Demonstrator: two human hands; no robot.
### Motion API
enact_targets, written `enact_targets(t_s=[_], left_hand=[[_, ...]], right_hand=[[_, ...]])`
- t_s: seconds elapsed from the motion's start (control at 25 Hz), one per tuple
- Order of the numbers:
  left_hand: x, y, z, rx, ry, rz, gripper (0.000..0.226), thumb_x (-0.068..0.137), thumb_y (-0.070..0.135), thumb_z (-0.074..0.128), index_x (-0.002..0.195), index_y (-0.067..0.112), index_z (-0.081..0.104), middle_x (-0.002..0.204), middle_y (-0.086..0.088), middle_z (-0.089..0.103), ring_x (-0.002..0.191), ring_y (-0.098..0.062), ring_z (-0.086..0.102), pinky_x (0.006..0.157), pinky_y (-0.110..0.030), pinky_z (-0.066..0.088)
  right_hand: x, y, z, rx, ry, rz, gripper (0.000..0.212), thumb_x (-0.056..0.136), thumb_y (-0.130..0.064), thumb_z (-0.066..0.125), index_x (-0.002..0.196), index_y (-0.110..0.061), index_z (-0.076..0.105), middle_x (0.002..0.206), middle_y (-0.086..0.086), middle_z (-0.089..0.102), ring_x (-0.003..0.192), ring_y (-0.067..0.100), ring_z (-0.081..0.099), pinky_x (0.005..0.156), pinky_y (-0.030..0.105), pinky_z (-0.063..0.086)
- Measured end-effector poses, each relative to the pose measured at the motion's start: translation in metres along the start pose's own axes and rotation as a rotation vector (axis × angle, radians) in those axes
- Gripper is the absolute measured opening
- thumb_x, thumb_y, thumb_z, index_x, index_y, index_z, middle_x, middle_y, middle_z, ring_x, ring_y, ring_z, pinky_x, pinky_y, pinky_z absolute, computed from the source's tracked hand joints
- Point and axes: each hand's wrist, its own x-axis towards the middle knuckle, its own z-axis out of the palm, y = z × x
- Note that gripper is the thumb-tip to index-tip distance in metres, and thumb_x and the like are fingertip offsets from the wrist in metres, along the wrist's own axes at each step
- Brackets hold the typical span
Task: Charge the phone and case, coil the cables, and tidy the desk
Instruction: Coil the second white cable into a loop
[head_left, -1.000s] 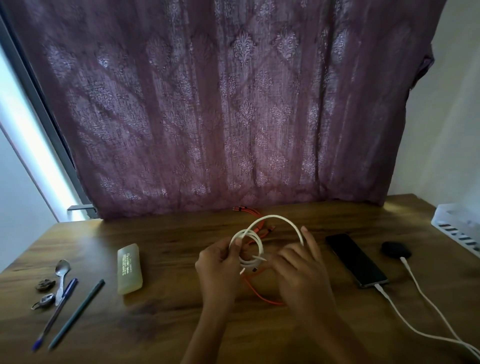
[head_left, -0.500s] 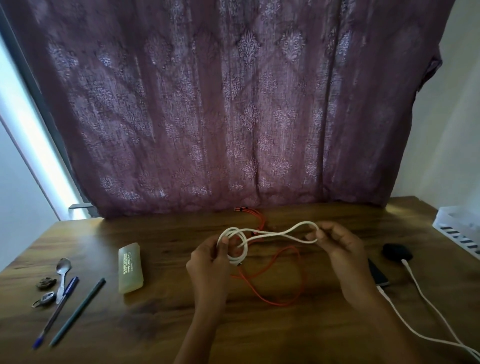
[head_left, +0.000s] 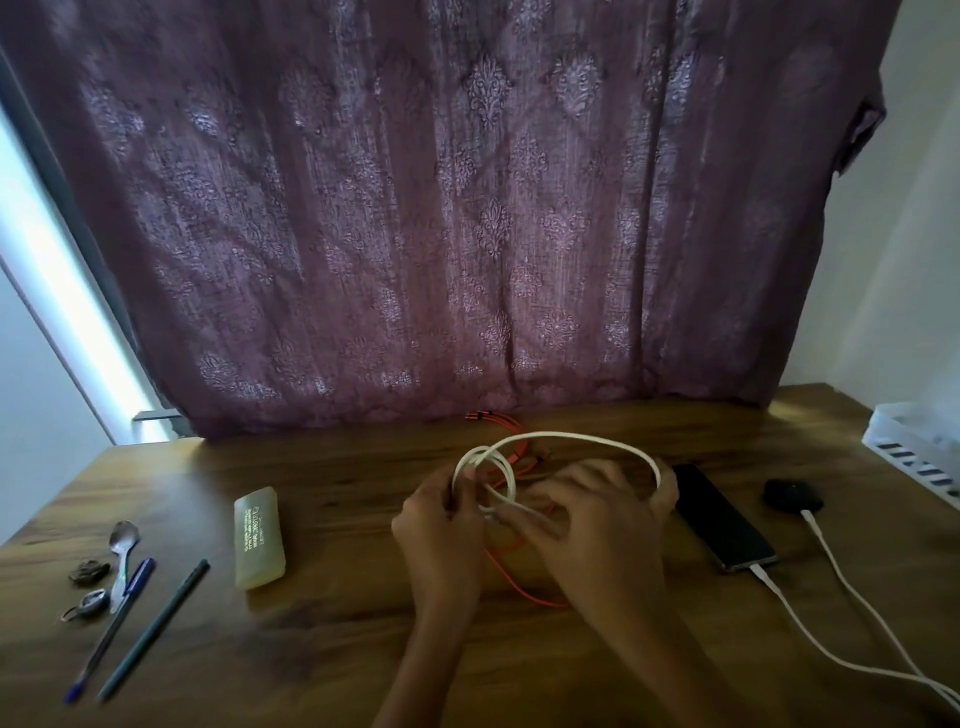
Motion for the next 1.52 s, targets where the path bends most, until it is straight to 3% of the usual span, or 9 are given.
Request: enact_targets(t_s=[0.12, 0.24, 0.32, 0.48, 0.72, 0.88, 1.0, 1.2, 1.52], left_hand=[[0.001, -0.002, -0.004, -0.038, -0.003, -0.014, 0.018, 0.089, 0.023, 0.058, 0.081, 0.016, 0.073, 0.064, 0.008, 0.067, 0.060, -0.004, 0.060, 0.055, -0.015, 0.040], [0.005, -0.009, -0.011, -0.088, 0.012, -0.051, 0.016, 0.088, 0.022, 0.059, 0.083, 0.020, 0.073, 0.067, 0.013, 0.069, 0.069, 0.003, 0.063, 0.060, -0.017, 0.046], [0.010, -0.013, -0.016, -0.107, 0.014, -0.075, 0.016, 0.088, 0.021, 0.059, 0.084, 0.019, 0.073, 0.069, 0.013, 0.069, 0.067, 0.001, 0.064, 0.061, -0.017, 0.047], [0.021, -0.023, -0.020, -0.279, -0.029, -0.209, 0.016, 0.088, 0.017, 0.059, 0.086, 0.013, 0.074, 0.073, 0.003, 0.072, 0.075, -0.013, 0.068, 0.072, -0.029, 0.053], [0.018, -0.020, -0.013, -0.427, -0.116, -0.302, 0.019, 0.088, 0.016, 0.058, 0.079, 0.017, 0.074, 0.079, -0.006, 0.075, 0.084, -0.027, 0.070, 0.085, -0.053, 0.052], [0.008, -0.015, -0.003, -0.393, -0.144, -0.292, 0.020, 0.088, 0.021, 0.059, 0.076, 0.019, 0.074, 0.075, -0.004, 0.075, 0.078, -0.027, 0.070, 0.080, -0.053, 0.054], [-0.002, -0.012, 0.004, -0.365, -0.168, -0.275, 0.017, 0.087, 0.027, 0.061, 0.078, 0.021, 0.075, 0.075, -0.002, 0.074, 0.076, -0.026, 0.071, 0.077, -0.053, 0.054], [-0.015, -0.009, 0.005, -0.430, -0.360, -0.238, 0.028, 0.073, 0.047, 0.061, 0.087, 0.026, 0.074, 0.084, -0.007, 0.074, 0.086, -0.029, 0.069, 0.083, -0.055, 0.052], [0.014, 0.010, -0.011, -0.096, -0.611, -0.092, 0.010, 0.081, 0.020, 0.069, 0.090, 0.021, 0.074, 0.082, -0.002, 0.075, 0.079, -0.014, 0.070, 0.079, -0.042, 0.057]], right_hand=[[0.001, 0.002, 0.016, 0.105, 0.024, -0.112, 0.031, 0.080, -0.049, 0.043, 0.070, -0.033, 0.068, 0.076, -0.019, 0.066, 0.095, -0.001, 0.055, 0.112, 0.051, -0.007], [0.006, 0.009, 0.014, 0.478, 0.087, -0.034, 0.022, 0.084, -0.032, 0.050, 0.073, -0.024, 0.066, 0.071, -0.011, 0.064, 0.073, 0.002, 0.059, 0.115, 0.026, 0.013], [0.010, 0.019, 0.009, 0.705, 0.121, 0.088, 0.014, 0.086, -0.014, 0.060, 0.075, -0.022, 0.064, 0.070, -0.007, 0.064, 0.072, 0.007, 0.061, 0.088, 0.012, 0.042], [0.019, 0.053, 0.005, 0.908, 0.045, 0.252, 0.029, 0.088, -0.003, 0.058, 0.080, -0.030, 0.066, 0.070, -0.008, 0.068, 0.063, 0.004, 0.061, 0.063, 0.011, 0.047], [0.004, 0.084, 0.019, 0.565, -0.260, 0.083, 0.039, 0.081, 0.000, 0.065, 0.076, -0.039, 0.068, 0.083, -0.016, 0.064, 0.092, -0.005, 0.057, 0.090, 0.006, 0.036], [-0.002, 0.055, 0.017, 0.560, -0.227, 0.049, 0.015, 0.084, -0.020, 0.067, 0.097, -0.028, 0.068, 0.096, -0.018, 0.063, 0.095, -0.007, 0.057, 0.077, 0.000, 0.038], [0.005, 0.025, 0.011, 0.792, -0.101, 0.131, 0.030, 0.078, -0.037, 0.066, 0.105, -0.027, 0.063, 0.091, -0.015, 0.069, 0.086, -0.006, 0.063, 0.071, 0.007, 0.046], [0.021, 0.015, 0.011, 0.824, -0.120, 0.221, 0.032, 0.076, -0.014, 0.075, 0.106, -0.018, 0.064, 0.083, -0.015, 0.068, 0.081, -0.005, 0.064, 0.067, 0.007, 0.049], [0.031, 0.021, -0.009, 0.573, -0.287, -0.140, 0.032, 0.086, -0.001, 0.059, 0.116, -0.012, 0.065, 0.093, -0.002, 0.068, 0.074, -0.014, 0.055, 0.070, 0.001, 0.039]])
